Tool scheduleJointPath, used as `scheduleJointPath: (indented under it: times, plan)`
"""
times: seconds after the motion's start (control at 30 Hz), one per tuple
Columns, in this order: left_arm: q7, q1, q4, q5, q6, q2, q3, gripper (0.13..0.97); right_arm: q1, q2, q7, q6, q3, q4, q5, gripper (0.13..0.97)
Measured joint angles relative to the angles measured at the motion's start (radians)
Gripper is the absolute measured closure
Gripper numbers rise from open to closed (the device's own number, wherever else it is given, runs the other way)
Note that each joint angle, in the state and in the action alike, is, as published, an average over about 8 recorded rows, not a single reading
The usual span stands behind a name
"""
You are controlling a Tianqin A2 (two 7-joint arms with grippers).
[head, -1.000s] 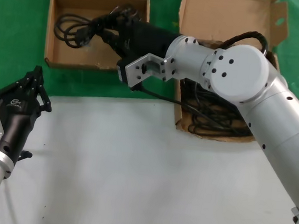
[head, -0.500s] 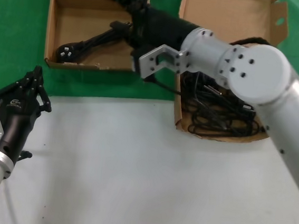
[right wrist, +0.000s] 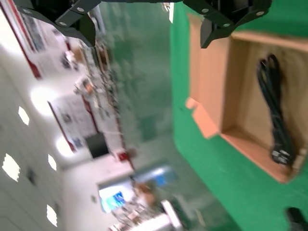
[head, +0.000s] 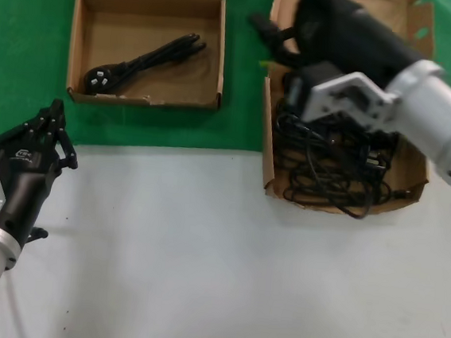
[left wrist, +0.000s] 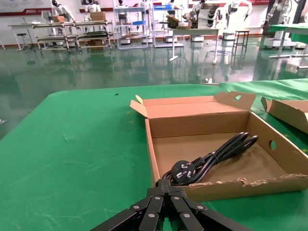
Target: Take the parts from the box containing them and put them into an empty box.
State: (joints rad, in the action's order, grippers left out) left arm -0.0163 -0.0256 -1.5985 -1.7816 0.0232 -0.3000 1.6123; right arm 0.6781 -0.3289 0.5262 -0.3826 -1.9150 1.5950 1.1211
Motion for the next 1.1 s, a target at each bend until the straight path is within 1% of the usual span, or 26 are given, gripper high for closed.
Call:
scheduleJointPath:
  times: [0.2, 0.27, 0.37, 0.5, 0.63, 0.8, 0.93, 1.1]
  plan:
    - [0.0, 0.0, 0.0, 0.0, 0.0, 0.0, 0.0, 0.952, -0.127, -0.033, -0.074, 0.024, 0.102, 0.149, -0.023, 0.327]
    - [0.0, 0.0, 0.0, 0.0, 0.0, 0.0, 0.0, 0.952, -0.161, -0.04, -0.088, 0.032, 0.123, 0.181, -0.024, 0.311]
    - [0.0, 0.0, 0.0, 0.0, 0.0, 0.0, 0.0, 0.952, -0.197, -0.049, -0.099, 0.045, 0.142, 0.211, -0.02, 0.262]
    - [0.0, 0.0, 0.0, 0.0, 0.0, 0.0, 0.0, 0.952, -0.217, -0.055, -0.099, 0.056, 0.147, 0.222, -0.011, 0.198]
    - [0.0, 0.0, 0.0, 0.0, 0.0, 0.0, 0.0, 0.952, -0.219, -0.056, -0.099, 0.058, 0.147, 0.222, -0.01, 0.175]
    - [0.0, 0.001, 0.0, 0.0, 0.0, 0.0, 0.0, 0.93, -0.228, -0.054, -0.107, 0.065, 0.15, 0.218, 0.004, 0.136]
    - [0.001, 0.001, 0.0, -0.001, -0.001, 0.0, -0.001, 0.917, -0.245, -0.051, -0.123, 0.077, 0.157, 0.21, 0.029, 0.133]
    - [0.002, 0.003, 0.0, -0.002, -0.003, 0.0, -0.001, 0.855, -0.273, -0.046, -0.149, 0.096, 0.167, 0.197, 0.07, 0.129]
